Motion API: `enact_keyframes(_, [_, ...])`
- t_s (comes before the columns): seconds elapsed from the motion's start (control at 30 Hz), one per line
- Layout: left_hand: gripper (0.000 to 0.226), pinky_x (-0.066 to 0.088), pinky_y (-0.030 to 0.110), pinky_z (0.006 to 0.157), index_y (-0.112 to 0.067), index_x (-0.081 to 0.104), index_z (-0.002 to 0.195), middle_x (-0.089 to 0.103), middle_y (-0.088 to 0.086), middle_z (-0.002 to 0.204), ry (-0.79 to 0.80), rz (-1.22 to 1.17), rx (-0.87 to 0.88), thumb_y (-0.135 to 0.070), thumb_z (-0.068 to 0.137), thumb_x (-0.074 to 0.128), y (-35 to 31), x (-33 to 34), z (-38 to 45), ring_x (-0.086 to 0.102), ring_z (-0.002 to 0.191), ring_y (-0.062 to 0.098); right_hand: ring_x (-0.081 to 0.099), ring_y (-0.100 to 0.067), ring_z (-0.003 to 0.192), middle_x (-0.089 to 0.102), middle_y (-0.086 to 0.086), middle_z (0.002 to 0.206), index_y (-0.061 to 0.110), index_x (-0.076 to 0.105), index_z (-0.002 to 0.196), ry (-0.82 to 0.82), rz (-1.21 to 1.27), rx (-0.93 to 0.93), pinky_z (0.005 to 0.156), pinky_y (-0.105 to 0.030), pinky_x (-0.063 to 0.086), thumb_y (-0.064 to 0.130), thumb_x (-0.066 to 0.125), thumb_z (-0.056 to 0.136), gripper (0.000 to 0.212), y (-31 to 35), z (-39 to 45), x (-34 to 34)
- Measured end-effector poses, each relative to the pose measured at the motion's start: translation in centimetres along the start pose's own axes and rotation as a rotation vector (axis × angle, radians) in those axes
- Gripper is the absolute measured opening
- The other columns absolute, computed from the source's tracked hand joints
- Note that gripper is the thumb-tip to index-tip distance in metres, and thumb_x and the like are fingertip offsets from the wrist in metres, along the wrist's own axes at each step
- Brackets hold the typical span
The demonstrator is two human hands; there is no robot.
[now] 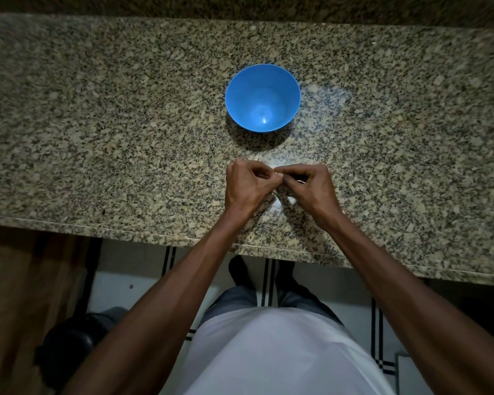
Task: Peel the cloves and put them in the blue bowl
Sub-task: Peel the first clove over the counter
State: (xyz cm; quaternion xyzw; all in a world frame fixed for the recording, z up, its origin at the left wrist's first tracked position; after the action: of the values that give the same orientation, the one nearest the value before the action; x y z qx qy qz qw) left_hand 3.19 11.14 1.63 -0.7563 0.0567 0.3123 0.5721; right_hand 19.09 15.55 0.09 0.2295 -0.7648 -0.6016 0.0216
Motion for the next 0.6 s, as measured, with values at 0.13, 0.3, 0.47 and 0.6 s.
enact_keyframes(0.13, [0.016,0.063,0.025,0.064,-0.009,0.081,0.087,0.076,-0.004,0.076,-0.021,-0.035,-0.012,-0.02,0.078,0.087,-0.03,-0.17,-0.02,0.073,0.066,0.002,0.077,-0.011,0.095,0.081,-0.003,0.1,0.006,0.081,0.108,0.008,0.084,0.027,0.089,-0.031,0.062,0.008,0.077,0.092,0.017,0.04,0.1,0.31])
enact_keyframes(0.3, [0.015,0.063,0.022,0.067,-0.013,0.078,0.085,0.074,-0.008,0.077,-0.037,-0.049,-0.008,-0.024,0.08,0.086,-0.2,-0.1,0.21,0.071,0.07,0.0,0.077,-0.02,0.099,0.08,-0.009,0.104,0.001,0.078,0.114,0.063,0.325,0.135,0.086,-0.03,0.062,0.009,0.078,0.091,0.024,-0.09,0.06,0.85])
enact_keyframes(0.47, [0.02,0.064,0.028,0.069,-0.011,0.075,0.088,0.074,-0.007,0.078,-0.024,-0.057,-0.013,-0.029,0.084,0.083,-0.05,0.2,0.23,0.071,0.072,0.003,0.075,-0.019,0.091,0.08,-0.012,0.1,0.005,0.079,0.108,0.074,0.407,0.204,0.083,-0.028,0.06,0.011,0.078,0.092,0.017,-0.6,0.31,0.81])
enact_keyframes(0.6, [0.022,0.065,0.035,0.07,-0.013,0.075,0.089,0.074,-0.005,0.078,-0.009,-0.082,-0.055,-0.033,0.085,0.082,0.42,0.51,0.27,0.073,0.074,0.007,0.072,-0.019,0.086,0.08,-0.014,0.097,0.008,0.08,0.106,0.036,0.354,0.197,0.084,-0.033,0.06,0.011,0.075,0.095,0.012,-0.79,0.46,0.83])
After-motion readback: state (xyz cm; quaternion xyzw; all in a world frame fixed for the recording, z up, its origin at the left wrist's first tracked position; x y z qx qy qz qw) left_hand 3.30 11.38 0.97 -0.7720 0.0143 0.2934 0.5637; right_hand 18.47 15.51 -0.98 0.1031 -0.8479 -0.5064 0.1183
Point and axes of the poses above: each hand's wrist, its own z-axis towards the middle knuckle, its own x-axis out of the palm, y = z × x, the point moved 7 cm from there along z, towards the middle knuckle
